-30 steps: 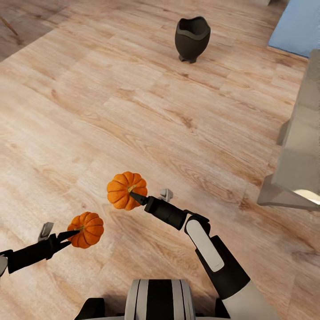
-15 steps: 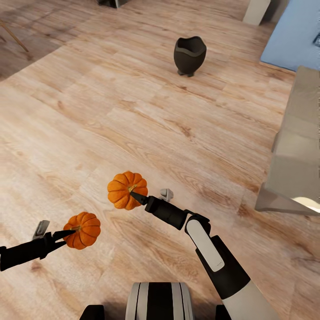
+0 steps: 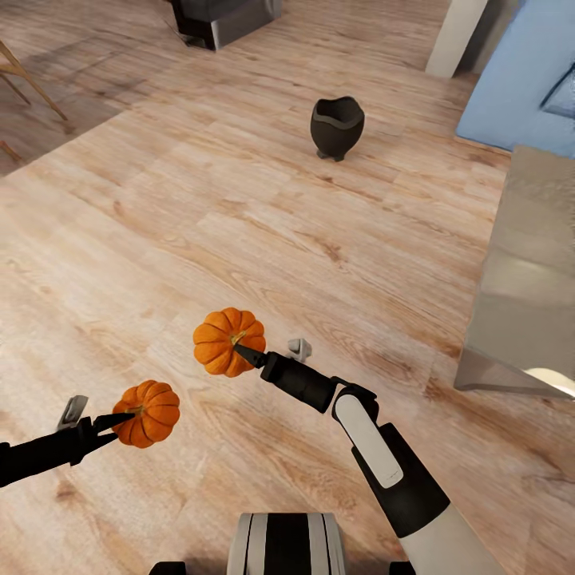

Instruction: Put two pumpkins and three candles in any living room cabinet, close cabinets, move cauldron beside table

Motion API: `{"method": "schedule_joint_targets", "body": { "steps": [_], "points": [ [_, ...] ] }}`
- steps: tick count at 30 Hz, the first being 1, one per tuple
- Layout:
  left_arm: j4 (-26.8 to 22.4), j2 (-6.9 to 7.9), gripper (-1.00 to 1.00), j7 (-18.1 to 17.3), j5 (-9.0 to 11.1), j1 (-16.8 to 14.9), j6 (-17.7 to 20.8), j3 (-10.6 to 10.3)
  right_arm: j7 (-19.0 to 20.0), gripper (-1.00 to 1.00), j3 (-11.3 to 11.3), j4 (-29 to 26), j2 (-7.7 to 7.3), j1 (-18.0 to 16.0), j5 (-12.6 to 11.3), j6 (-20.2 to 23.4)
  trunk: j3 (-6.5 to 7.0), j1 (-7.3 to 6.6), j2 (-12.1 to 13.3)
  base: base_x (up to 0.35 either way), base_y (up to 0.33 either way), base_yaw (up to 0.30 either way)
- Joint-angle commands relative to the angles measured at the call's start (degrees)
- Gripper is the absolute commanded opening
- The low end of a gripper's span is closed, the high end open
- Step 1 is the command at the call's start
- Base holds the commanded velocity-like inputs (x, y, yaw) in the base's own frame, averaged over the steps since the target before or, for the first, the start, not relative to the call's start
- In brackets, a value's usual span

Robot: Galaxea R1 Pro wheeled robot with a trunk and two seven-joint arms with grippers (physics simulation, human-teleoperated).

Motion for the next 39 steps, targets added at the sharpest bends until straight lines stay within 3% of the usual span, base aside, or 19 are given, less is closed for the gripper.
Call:
{"method": "schedule_joint_targets", "body": {
  "steps": [1, 15, 39],
  "points": [
    [0.01, -0.01, -1.00, -0.21, -0.24, -0.02, 0.21, 0.06, 0.05, -1.00, -0.05, 0.01, 0.01, -0.02, -0.03, 0.20, 0.27, -0.03, 0.00, 0.000, 0.000, 0.000],
    [0.01, -0.01, -1.00, -0.20, -0.24, -0.03, 0.21, 0.06, 0.05, -1.00, 0.05, 0.08, 0.01, -0.02, 0.06, -0.68, 4.63, -0.39, 0.19, 0.000, 0.000, 0.000],
    [0.18, 0.06, -1.00, -0.17, -0.24, -0.02, 0.21, 0.15, 0.14, -1.00, 0.28, 1.67, 0.04, -0.02, 0.46, -1.01, 10.62, -1.01, 0.51, 0.000, 0.000, 0.000]
  ]
}}
